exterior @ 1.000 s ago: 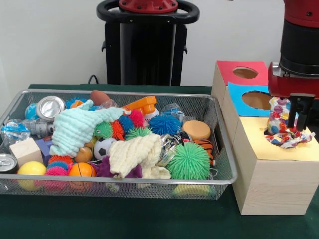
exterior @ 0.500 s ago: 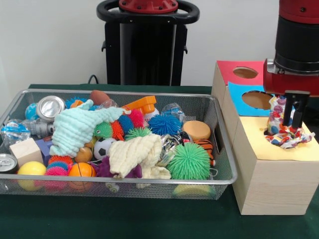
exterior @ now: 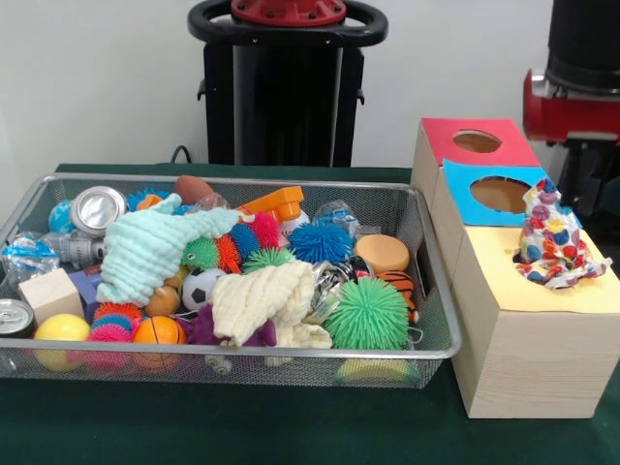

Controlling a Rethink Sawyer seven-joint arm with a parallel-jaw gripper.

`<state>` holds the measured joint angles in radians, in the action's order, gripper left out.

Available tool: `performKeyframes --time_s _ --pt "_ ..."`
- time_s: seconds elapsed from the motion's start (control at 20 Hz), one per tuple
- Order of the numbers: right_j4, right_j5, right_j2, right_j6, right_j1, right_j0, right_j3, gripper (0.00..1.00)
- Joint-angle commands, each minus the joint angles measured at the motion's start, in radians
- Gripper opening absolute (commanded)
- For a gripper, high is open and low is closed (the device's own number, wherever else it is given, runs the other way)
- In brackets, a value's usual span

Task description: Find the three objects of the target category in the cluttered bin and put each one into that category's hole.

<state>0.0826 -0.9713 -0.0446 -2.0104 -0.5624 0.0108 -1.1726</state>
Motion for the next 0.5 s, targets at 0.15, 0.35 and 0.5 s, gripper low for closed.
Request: performKeyframes --time_s 0.15,0.35,0.5 --pt "0.024 -0.134 0.019 -0.167 -0.098 -0.011 -0.132 0.00" --pt "0.022 -0.144 0.016 -0.161 -0.095 -0.010 -0.120 0.00" --pt "0.022 -0.150 0.015 -0.162 -0.100 -0.012 -0.121 0.00"
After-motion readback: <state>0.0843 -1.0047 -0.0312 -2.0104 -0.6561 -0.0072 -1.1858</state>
